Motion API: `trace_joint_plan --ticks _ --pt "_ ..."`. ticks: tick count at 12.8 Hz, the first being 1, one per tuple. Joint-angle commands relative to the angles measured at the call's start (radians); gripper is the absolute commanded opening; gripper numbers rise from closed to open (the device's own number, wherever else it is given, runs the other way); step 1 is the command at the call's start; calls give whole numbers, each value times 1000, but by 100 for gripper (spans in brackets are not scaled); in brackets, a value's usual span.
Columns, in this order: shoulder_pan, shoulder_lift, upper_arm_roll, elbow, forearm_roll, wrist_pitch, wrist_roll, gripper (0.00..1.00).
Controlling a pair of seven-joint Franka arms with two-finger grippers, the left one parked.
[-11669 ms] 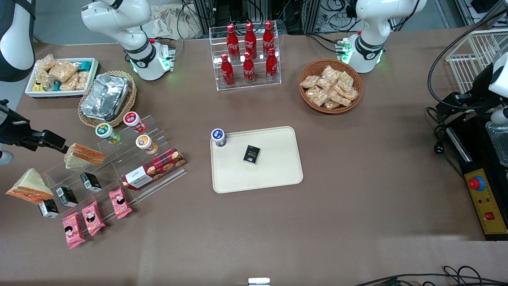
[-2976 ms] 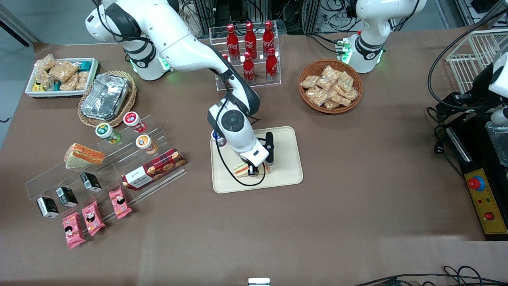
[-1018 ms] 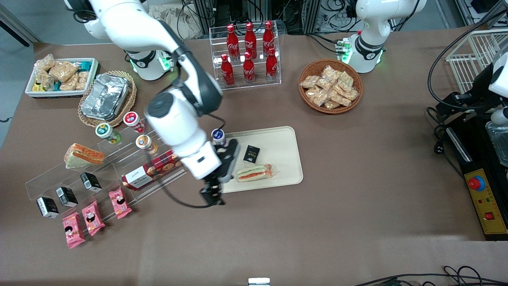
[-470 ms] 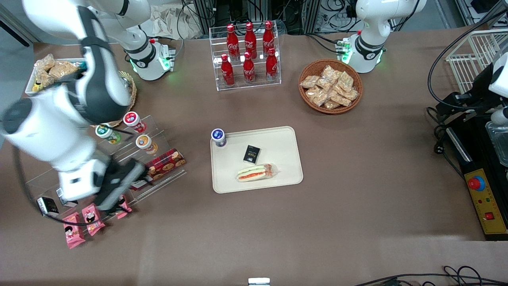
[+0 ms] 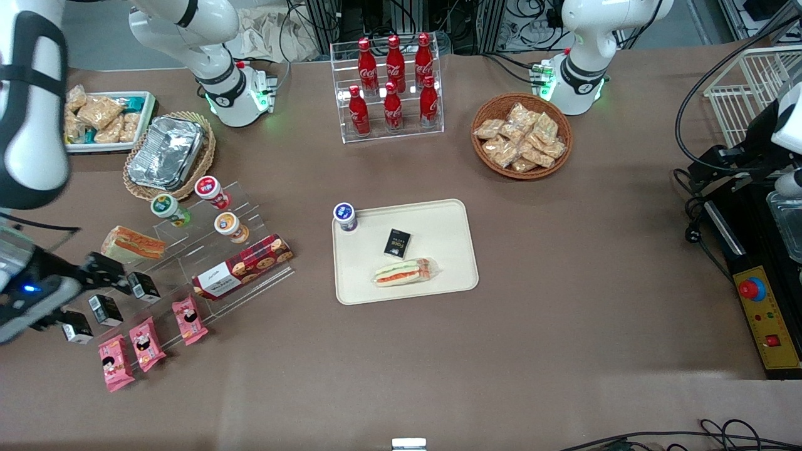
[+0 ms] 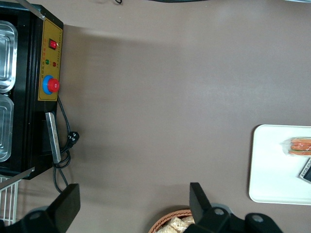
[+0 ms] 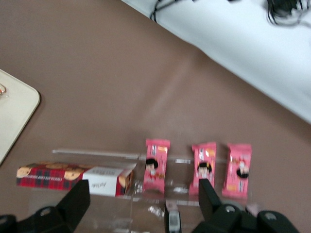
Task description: Place sandwich on tray
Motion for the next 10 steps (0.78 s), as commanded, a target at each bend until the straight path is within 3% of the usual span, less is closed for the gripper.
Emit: trace_joint_plan --ticks 1,2,6,10 --pt "-28 -92 4 -24 -10 -102 158 99" --pt "-29 -124 4 -35 -41 -107 198 99" --pt "-39 -279 3 -178 -61 -104 351 99" --pt "-25 -425 49 -323 -188 -104 552 99"
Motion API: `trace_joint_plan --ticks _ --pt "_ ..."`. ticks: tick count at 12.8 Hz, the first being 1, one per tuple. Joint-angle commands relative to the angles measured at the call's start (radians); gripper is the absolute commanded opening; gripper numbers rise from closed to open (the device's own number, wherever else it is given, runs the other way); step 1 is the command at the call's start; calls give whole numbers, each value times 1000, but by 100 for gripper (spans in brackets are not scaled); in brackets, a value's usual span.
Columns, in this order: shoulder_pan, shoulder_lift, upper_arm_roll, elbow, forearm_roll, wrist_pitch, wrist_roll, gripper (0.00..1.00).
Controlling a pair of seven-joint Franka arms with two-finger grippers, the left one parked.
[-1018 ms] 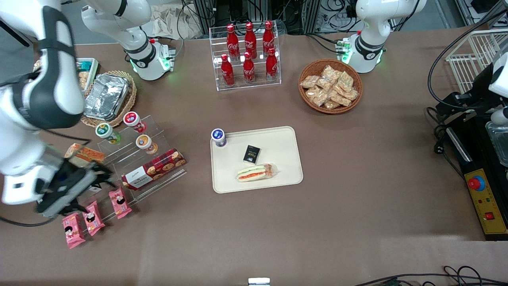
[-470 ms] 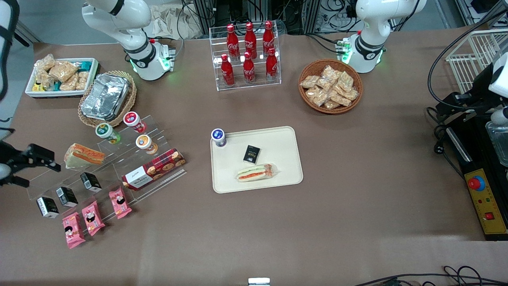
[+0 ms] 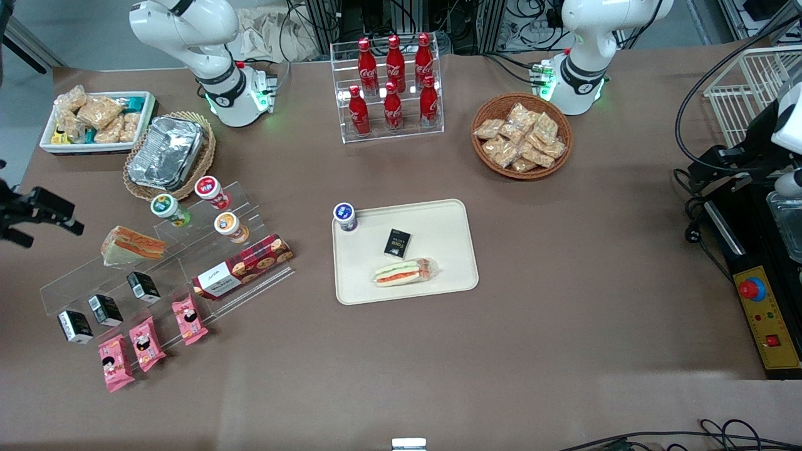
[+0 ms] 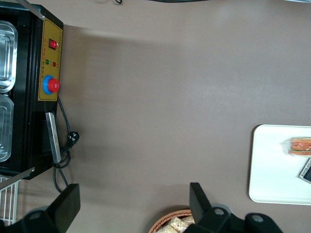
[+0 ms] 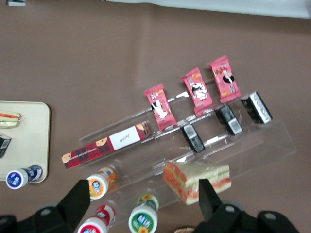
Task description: Place sandwich on tray
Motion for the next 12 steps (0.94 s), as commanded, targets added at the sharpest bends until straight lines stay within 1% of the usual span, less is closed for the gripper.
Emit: trace_joint_plan --ticks 1,4,6,9,11,12 --pt "9 -100 20 -107 -65 10 89 99" --pt "7 -103 26 -124 -75 9 133 99" --pt "9 -100 27 -129 -96 -4 139 99" --pt "11 -82 44 -119 -101 -30 141 99" --pt "11 -57 44 -92 -131 -31 141 99" --pt "11 -54 44 -92 -136 -34 142 99"
